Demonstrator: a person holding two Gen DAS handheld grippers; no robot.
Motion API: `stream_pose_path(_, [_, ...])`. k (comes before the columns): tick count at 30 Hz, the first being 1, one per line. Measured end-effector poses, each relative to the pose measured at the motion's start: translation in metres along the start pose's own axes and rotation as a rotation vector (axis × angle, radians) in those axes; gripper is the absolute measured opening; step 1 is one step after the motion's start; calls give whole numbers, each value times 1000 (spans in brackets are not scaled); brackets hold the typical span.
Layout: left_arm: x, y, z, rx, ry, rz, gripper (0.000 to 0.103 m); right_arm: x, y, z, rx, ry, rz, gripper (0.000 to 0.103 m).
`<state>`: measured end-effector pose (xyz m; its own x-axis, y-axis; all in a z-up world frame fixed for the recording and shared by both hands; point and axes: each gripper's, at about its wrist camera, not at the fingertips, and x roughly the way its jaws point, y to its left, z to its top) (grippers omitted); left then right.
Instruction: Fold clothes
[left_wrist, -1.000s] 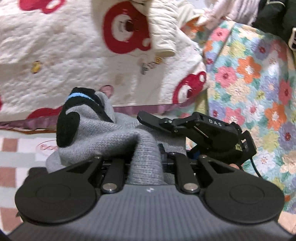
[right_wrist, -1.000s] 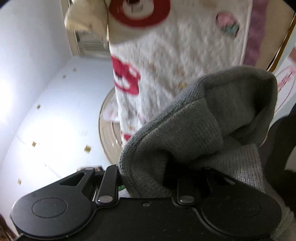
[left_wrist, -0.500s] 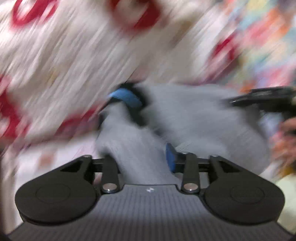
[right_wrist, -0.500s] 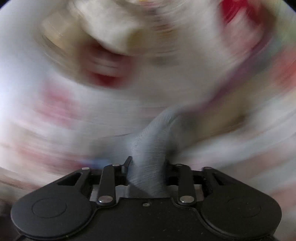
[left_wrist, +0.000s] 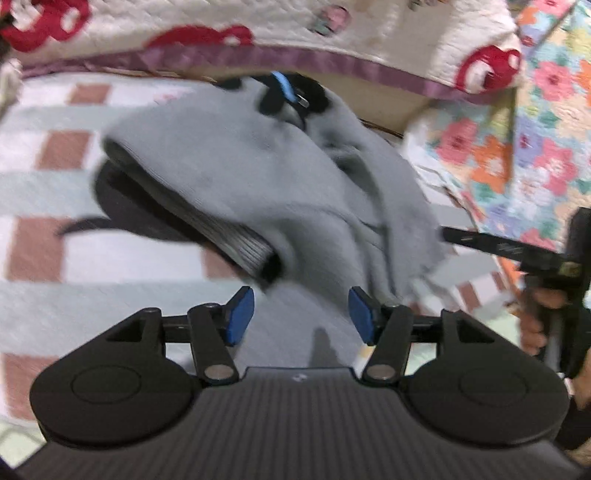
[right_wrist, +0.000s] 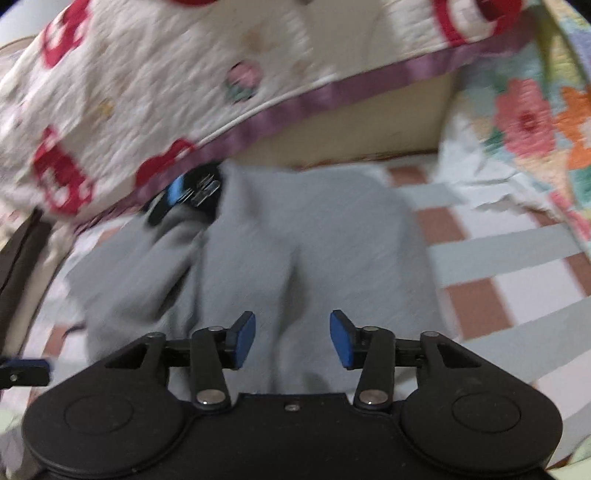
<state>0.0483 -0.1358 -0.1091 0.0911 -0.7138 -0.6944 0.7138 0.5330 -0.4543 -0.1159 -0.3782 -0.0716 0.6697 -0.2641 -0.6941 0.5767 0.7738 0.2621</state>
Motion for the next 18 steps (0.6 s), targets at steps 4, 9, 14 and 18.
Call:
stream_pose_path(4, [11, -17, -4, 77, -5, -4, 57, 8, 19, -18, -64, 54, 35, 55])
stream_pose_path(9, [14, -23, -7, 84, -9, -47, 63, 21, 35, -30, -64, 103, 65, 59])
stream_pose_path(14, [15, -29, -14, 158, 1, -57, 82, 27, 50, -38, -105, 128, 69, 60])
stream_pose_path(18, [34, -36, -25, 240, 28, 48, 83, 37, 55, -42, -120, 130, 4, 60])
